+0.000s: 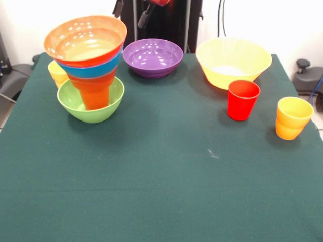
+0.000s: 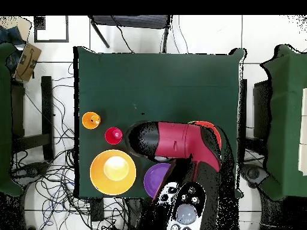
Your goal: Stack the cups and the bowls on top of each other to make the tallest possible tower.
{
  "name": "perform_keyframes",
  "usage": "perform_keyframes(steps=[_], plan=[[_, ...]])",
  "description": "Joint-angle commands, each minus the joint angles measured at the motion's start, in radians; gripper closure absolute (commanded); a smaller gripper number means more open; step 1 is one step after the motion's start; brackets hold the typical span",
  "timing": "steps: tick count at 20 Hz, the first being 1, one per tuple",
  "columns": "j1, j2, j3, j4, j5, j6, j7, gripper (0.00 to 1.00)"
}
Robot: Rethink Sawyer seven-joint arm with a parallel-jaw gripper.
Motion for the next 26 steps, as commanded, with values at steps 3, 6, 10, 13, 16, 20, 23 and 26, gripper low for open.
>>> perform_keyframes(steps=[3, 6, 10, 13, 16, 20, 23, 26], plan=[[0.037, -0.012, 0.055, -0.024, -0.034, 0.084, 0.047, 0.00], [0.020, -0.026, 0.096, -0.017, 0.007, 0.043, 0.038, 0.00], [-0.011, -0.040, 0.163, -0.002, 0.074, 0.027, 0.018, 0.00], [-0.007, -0.031, 0.181, -0.020, 0.093, 0.033, 0.034, 0.00], [0.006, -0.002, 0.191, -0.044, 0.112, 0.021, 0.068, 0.00], [0.029, 0.016, 0.193, -0.067, 0.133, 0.012, 0.111, 0.00], [0.048, 0.024, 0.190, -0.080, 0.144, -0.007, 0.139, 0.00], [0.068, 0.045, 0.186, -0.097, 0.151, -0.037, 0.166, 0.00]])
